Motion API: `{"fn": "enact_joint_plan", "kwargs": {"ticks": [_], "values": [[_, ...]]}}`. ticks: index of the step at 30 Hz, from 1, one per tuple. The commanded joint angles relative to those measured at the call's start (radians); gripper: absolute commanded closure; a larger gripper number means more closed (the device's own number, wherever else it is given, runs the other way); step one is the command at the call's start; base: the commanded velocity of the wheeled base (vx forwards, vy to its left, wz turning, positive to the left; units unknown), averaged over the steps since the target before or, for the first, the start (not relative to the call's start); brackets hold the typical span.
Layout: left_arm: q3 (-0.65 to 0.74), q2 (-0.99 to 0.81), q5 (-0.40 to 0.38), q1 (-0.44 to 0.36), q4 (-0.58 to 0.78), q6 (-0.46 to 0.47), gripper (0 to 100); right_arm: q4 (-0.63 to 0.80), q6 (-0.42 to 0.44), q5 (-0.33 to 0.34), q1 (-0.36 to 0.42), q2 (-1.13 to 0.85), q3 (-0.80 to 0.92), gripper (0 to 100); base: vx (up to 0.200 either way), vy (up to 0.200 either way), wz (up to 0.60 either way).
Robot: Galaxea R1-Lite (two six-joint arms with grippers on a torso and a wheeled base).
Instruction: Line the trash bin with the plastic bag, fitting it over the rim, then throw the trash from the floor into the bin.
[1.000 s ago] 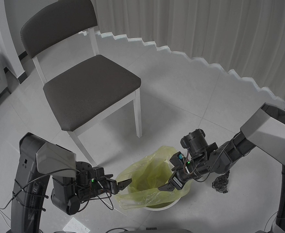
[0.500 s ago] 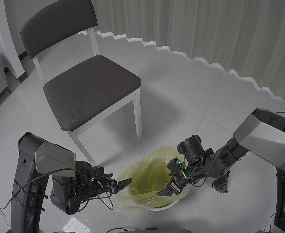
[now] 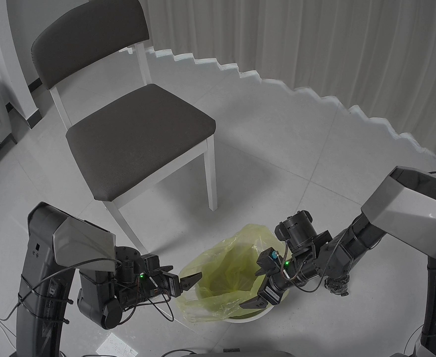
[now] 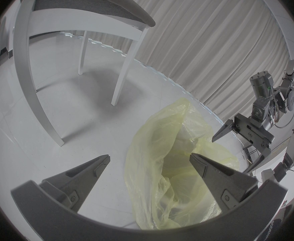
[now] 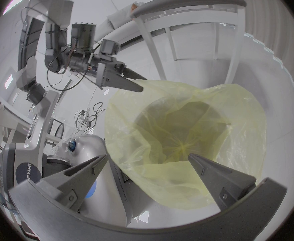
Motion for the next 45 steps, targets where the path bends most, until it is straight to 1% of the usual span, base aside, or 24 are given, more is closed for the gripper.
{"fn": "enact_joint_plan", "kwargs": {"ticks": [1,13,14,16,19,22,23,26,28,33,36,37,38,39,42,45], "values": [[-0.008,0.001,0.002,-0.004,-0.018,0.0,0,-0.012,-0.014,0.013,0.006,-0.001,0.032,0,0.0,0.0,0.0],[-0.01,0.002,0.002,-0.016,-0.018,-0.001,0,-0.012,-0.031,0.012,-0.003,0.072,-0.011,0,0.0,0.0,0.0],[-0.01,0.001,0.0,-0.016,-0.018,-0.001,0,-0.012,-0.034,0.012,-0.003,0.075,-0.009,100,0.0,0.0,0.0],[-0.01,0.001,0.0,-0.016,-0.018,-0.001,0,-0.012,-0.032,0.012,-0.003,0.074,-0.006,100,0.0,0.0,0.0],[-0.01,0.002,0.0,-0.018,-0.018,-0.001,0,-0.012,-0.037,0.012,0.012,0.039,0.055,100,0.0,0.0,0.0],[-0.002,-0.003,0.0,-0.021,-0.018,0.0,0,-0.012,-0.037,0.007,0.046,-0.02,0.118,100,0.0,0.0,0.0],[0.006,-0.006,0.002,-0.03,-0.018,0.0,0,-0.014,-0.037,0.001,0.072,-0.049,0.158,100,0.0,0.0,0.0],[0.027,-0.016,0.006,-0.039,-0.018,0.0,0,-0.014,-0.036,0.001,0.114,-0.1,0.219,100,0.0,0.0,0.0],[0.036,-0.018,0.008,-0.046,-0.018,0.0,0,-0.022,-0.037,0.001,0.131,-0.113,0.254,100,0.0,0.0,0.0],[0.041,-0.009,0.013,-0.053,-0.018,0.002,0,-0.048,-0.037,-0.005,0.129,-0.083,0.261,100,0.0,0.0,0.0],[0.038,-0.003,0.017,-0.061,-0.018,0.002,0,-0.077,-0.037,-0.025,0.124,-0.041,0.259,100,0.0,0.0,0.0],[0.036,0.004,0.019,-0.064,-0.018,0.002,0,-0.114,-0.036,-0.042,0.123,-0.004,0.251,100,0.0,0.0,0.0],[0.035,0.005,0.019,-0.065,-0.018,0.002,0,-0.121,-0.032,-0.044,0.123,0.003,0.251,100,0.0,0.0,0.0],[0.029,0.014,0.02,-0.067,-0.018,0.003,0,-0.172,-0.031,-0.06,0.123,0.043,0.247,100,0.0,0.0,0.0],[0.024,0.03,0.026,-0.067,-0.018,0.005,0,-0.252,-0.031,-0.085,0.126,0.074,0.245,100,0.0,0.0,0.0],[0.024,0.031,0.028,-0.067,-0.018,0.006,0,-0.252,-0.036,-0.093,0.132,0.071,0.253,100,0.0,0.0,0.0]]}}
